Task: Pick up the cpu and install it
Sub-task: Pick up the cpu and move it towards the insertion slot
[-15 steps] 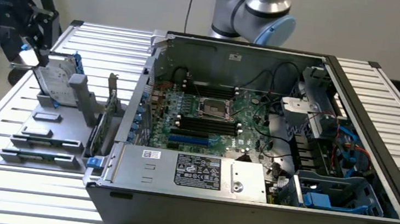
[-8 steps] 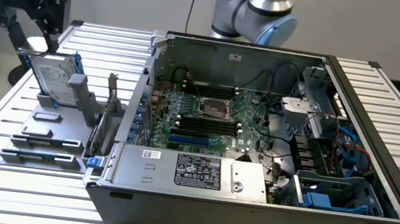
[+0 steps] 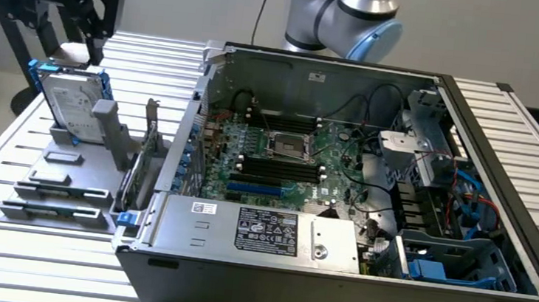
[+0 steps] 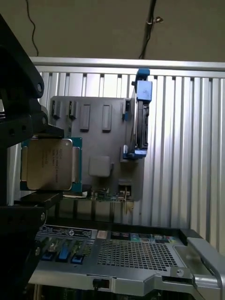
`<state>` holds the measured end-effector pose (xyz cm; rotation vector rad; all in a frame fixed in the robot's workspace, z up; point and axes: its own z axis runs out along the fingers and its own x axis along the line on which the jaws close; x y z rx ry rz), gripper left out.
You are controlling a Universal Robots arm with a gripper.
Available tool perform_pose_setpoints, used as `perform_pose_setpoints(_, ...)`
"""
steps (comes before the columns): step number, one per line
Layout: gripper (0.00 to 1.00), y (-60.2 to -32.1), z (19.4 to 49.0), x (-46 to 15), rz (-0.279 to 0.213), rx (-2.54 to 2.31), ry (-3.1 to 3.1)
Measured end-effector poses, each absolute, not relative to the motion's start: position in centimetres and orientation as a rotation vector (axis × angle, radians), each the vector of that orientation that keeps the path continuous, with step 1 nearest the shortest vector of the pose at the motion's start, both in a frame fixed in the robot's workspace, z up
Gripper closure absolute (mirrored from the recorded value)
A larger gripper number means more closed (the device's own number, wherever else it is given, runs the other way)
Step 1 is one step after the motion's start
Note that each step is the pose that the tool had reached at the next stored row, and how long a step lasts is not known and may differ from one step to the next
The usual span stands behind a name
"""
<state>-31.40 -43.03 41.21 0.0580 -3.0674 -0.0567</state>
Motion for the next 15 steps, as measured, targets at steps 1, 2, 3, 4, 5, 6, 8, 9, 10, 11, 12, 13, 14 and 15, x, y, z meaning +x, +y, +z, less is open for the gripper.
perform_pose_setpoints(1,0.45,-43.0,41.2,-31.0,-0.057,0.058,-3.067)
perform_pose_setpoints(2,0.45,-43.0,41.2,-30.5,-0.057,0.058,-3.067)
perform_pose_setpoints(3,0.45,-43.0,41.2,-30.0,-0.057,0.058,-3.067)
perform_pose_setpoints(4,0.45,-43.0,41.1,-29.6,-0.057,0.058,-3.067)
perform_pose_setpoints(5,0.45,-43.0,41.1,-29.1,-0.057,0.058,-3.067)
perform_pose_setpoints(6,0.45,-43.0,41.0,-28.7,-0.057,0.058,-3.067)
perform_pose_setpoints(8,0.45,-42.8,40.9,-27.8,-0.057,0.058,-3.067)
perform_pose_setpoints(9,0.45,-42.8,40.8,-27.3,-0.057,0.058,-3.067)
perform_pose_setpoints(10,0.45,-42.7,40.7,-26.9,-0.057,0.058,-3.067)
perform_pose_setpoints(11,0.45,-42.6,40.6,-26.4,-0.057,0.058,-3.067)
perform_pose_setpoints(12,0.45,-42.6,40.6,-25.9,-0.057,0.058,-3.067)
perform_pose_setpoints(13,0.45,-42.5,40.5,-25.5,-0.057,0.058,-3.067)
perform_pose_setpoints(14,0.45,-42.4,40.4,-25.0,-0.057,0.058,-3.066)
perform_pose_setpoints(15,0.45,-42.4,40.4,-24.6,-0.058,0.058,-3.066)
